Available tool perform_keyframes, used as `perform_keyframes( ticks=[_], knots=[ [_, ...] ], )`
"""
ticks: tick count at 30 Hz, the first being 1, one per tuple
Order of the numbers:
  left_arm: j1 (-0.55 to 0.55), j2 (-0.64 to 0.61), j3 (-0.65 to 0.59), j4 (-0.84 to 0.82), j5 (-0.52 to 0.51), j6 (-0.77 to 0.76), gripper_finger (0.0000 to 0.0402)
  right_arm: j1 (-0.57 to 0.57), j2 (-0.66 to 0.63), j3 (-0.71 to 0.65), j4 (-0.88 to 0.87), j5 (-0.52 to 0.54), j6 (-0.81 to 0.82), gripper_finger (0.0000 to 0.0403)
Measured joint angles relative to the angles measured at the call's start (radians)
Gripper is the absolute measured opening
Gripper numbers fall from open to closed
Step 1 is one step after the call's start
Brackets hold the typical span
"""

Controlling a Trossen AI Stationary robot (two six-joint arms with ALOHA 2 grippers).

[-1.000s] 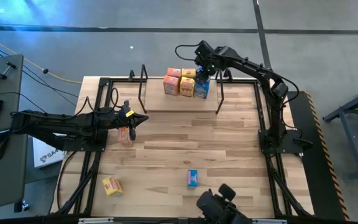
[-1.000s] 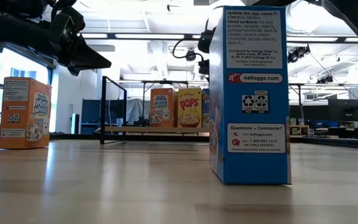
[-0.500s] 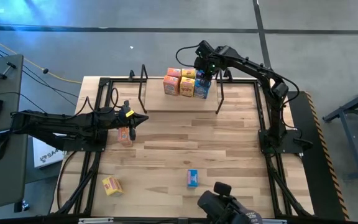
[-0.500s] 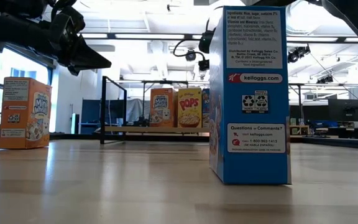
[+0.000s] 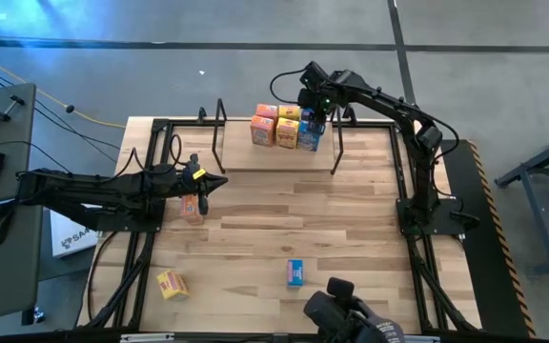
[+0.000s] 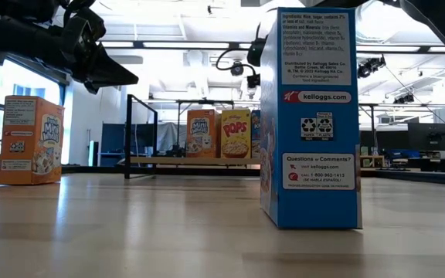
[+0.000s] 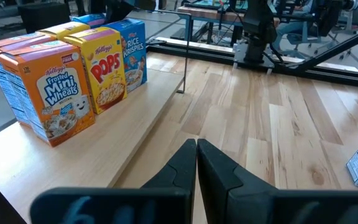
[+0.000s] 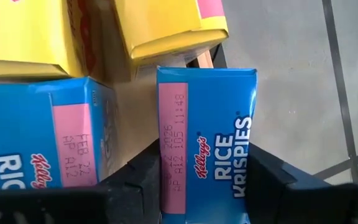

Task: Stack cereal on shelf
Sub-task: Adjust the cereal boxes on the shelf

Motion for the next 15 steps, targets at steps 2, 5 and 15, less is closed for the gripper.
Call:
perform_keyframes(
  ticks=[2,5,15],
  knots=[
    [0.0,0.0,0.0,0.0,0.0,0.0,0.0007,-0.004,0.0,0.0,0.0,0.0,0.0,0.0163],
    [0.0,0.0,0.0,0.0,0.0,0.0,0.0007,-0.009,0.0,0.0,0.0,0.001,0.005,0.018],
    [0.0,0.0,0.0,0.0,0.0,0.001,0.0007,-0.02,0.0,0.0,0.014,0.026,-0.01,0.0209]
  ],
)
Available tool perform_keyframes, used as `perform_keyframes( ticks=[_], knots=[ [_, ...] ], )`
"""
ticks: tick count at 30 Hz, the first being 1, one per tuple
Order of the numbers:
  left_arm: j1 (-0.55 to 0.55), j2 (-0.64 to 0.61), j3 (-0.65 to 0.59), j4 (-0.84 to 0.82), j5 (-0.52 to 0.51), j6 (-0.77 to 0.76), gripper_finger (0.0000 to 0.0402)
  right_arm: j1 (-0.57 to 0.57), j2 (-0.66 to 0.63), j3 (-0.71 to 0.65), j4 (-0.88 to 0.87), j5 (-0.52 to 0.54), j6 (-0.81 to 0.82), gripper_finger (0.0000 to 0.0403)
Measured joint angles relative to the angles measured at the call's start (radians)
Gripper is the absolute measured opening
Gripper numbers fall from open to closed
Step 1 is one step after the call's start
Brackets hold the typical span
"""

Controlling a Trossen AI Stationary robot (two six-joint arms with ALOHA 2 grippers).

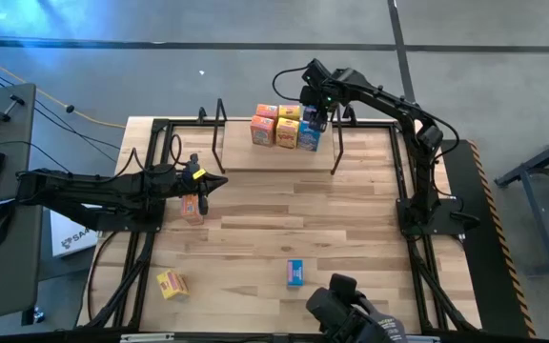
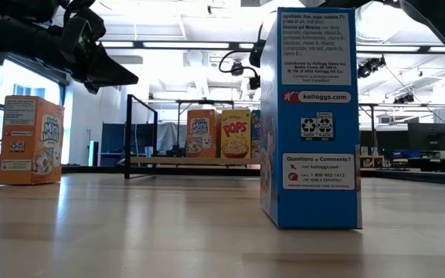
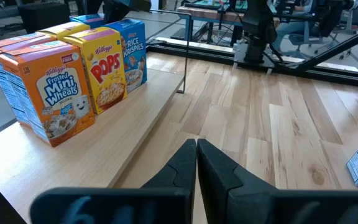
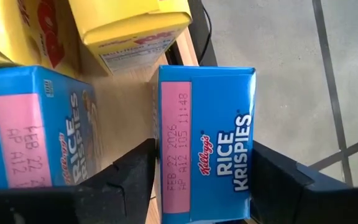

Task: Stack cereal on shelf
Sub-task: Adjust the cereal boxes on the shelf

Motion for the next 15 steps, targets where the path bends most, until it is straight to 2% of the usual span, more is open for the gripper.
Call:
perform_keyframes(
  ticks=[4,10,15],
  knots=[
    [0.0,0.0,0.0,0.0,0.0,0.0,0.0007,-0.01,0.0,0.0,0.001,-0.02,-0.014,0.0183],
    [0.0,0.0,0.0,0.0,0.0,0.0,0.0007,-0.032,0.0,0.0,0.003,-0.079,-0.034,0.0124],
    [0.0,0.0,0.0,0.0,0.0,0.0,0.0007,-0.042,0.0,0.0,0.002,-0.102,-0.084,0.0112]
  ],
)
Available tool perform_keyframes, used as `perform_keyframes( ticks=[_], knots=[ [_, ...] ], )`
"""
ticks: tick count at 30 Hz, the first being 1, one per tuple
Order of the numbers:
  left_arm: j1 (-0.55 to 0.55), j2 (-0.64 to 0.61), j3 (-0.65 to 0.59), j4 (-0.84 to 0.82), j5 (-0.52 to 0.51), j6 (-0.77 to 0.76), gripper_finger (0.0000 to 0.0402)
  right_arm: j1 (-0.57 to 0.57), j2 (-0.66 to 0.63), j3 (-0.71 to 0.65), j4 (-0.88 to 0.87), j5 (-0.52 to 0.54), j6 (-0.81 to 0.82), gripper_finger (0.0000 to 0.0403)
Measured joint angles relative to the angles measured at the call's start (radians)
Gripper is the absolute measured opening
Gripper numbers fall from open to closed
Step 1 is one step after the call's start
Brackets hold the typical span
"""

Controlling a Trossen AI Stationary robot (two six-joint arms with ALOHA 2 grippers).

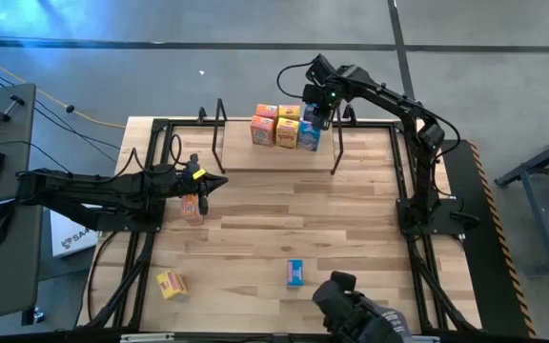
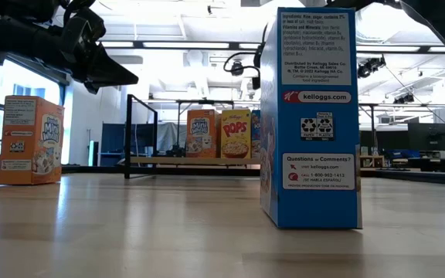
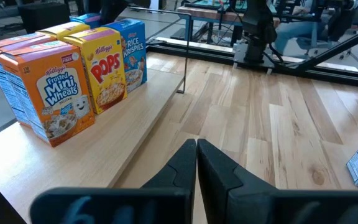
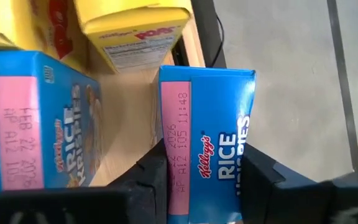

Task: Stack cereal on shelf
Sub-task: Adjust the cereal boxes on the shelf

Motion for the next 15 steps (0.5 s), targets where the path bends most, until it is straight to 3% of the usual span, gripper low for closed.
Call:
perform_keyframes(
  ticks=[6,15],
  knots=[
    [0.001,0.0,0.0,0.0,0.0,0.0,0.0007,-0.008,-0.005,0.0,-0.003,-0.064,-0.029,0.0114],
    [0.021,0.0,0.0,0.0,0.0,0.0,0.0007,0.004,-0.006,-0.001,-0.011,-0.062,-0.08,0.0114]
  ],
)
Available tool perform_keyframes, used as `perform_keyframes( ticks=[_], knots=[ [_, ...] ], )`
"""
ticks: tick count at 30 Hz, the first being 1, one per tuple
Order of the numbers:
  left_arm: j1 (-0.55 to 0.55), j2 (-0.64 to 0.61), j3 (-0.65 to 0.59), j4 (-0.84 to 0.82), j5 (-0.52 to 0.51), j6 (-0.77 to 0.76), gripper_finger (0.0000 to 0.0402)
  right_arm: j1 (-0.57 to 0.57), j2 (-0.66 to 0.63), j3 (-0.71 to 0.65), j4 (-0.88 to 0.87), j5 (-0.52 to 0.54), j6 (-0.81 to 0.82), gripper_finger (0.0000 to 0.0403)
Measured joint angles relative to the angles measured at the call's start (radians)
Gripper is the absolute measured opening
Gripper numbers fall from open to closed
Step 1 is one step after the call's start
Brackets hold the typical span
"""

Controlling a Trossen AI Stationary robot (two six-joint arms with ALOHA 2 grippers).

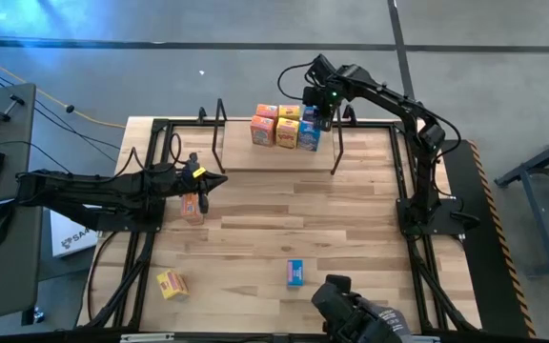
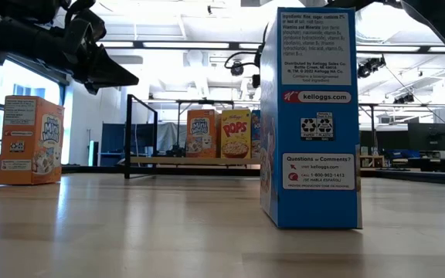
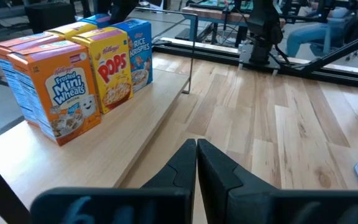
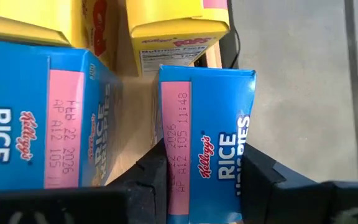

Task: Stack cereal on shelf
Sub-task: Adjust the cereal boxes on the shelf

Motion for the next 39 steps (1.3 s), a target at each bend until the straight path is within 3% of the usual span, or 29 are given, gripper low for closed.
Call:
perform_keyframes(
  ticks=[4,17,23,32,39],
  knots=[
    [0.0,0.0,0.0,0.0,0.0,-0.006,0.0007,0.022,0.0,0.0,0.0,0.032,-0.027,0.0122],
    [0.0,0.0,0.0,0.0,0.0,-0.007,0.0007,0.056,-0.001,0.0,0.019,0.074,-0.06,0.02],
    [0.0,0.0,0.0,0.0,0.0,-0.007,0.0007,0.06,-0.001,0.019,0.025,0.097,-0.06,0.0202],
    [0.0,0.0,0.0,0.0,0.0,-0.002,0.0007,0.087,-0.003,0.163,-0.028,0.1,-0.05,0.0202],
    [0.0,0.0,0.0,0.0,0.0,-0.001,0.0007,0.168,-0.003,0.305,-0.176,0.099,0.089,0.018]
  ],
)
